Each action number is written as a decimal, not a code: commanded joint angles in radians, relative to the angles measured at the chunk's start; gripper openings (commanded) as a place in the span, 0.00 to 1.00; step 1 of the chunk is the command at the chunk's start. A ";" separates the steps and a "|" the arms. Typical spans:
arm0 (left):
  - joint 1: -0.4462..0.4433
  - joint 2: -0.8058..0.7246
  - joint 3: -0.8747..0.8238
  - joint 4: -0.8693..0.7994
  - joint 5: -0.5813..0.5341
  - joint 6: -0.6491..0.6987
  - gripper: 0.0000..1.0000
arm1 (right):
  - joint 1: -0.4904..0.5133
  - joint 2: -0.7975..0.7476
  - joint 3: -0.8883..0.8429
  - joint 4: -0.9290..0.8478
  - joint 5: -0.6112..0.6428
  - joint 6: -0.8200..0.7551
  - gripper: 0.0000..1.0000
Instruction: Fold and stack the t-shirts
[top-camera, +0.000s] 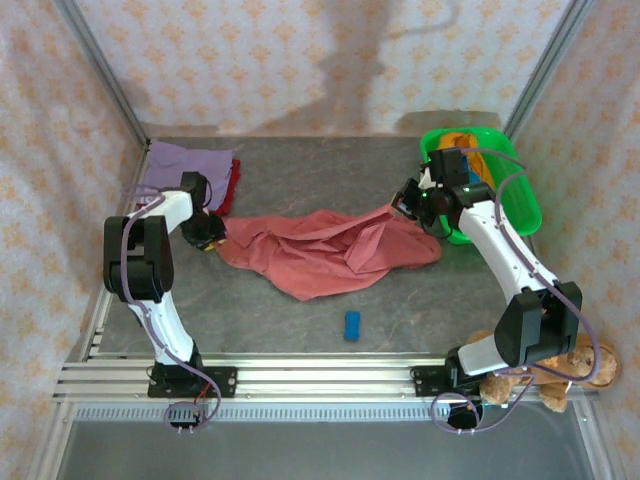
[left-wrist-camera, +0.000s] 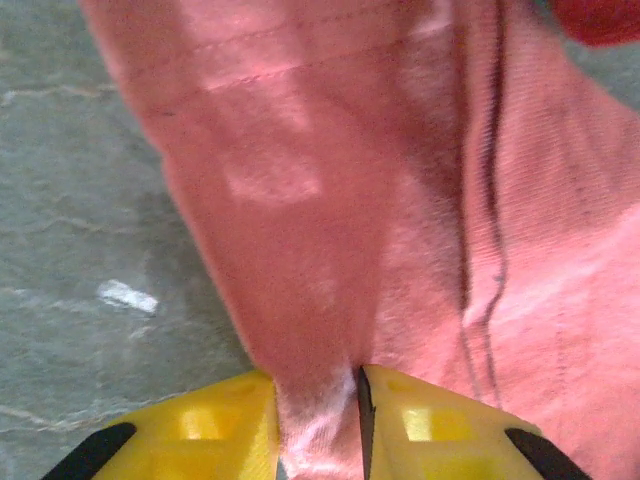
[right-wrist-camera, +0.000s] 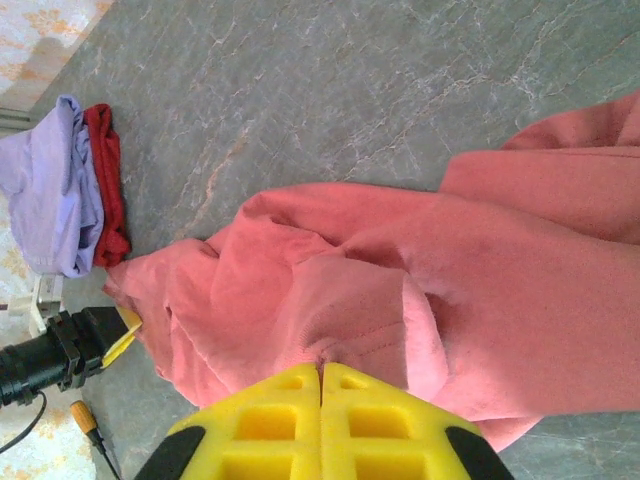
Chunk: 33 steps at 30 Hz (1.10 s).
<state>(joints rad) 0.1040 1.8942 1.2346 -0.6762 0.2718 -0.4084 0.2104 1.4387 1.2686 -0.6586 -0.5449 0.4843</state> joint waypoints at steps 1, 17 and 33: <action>-0.013 0.042 0.025 0.012 -0.028 0.019 0.21 | 0.000 -0.030 0.038 -0.030 0.026 -0.025 0.00; -0.050 -0.325 0.203 -0.099 -0.060 0.029 0.00 | -0.003 -0.101 0.193 -0.074 0.081 -0.049 0.00; -0.055 -0.545 0.676 0.081 -0.143 0.101 0.00 | -0.002 -0.167 0.661 -0.090 0.318 -0.157 0.00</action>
<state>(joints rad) 0.0521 1.3418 1.8332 -0.6575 0.1478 -0.3565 0.2104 1.2854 1.8782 -0.7559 -0.2955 0.3664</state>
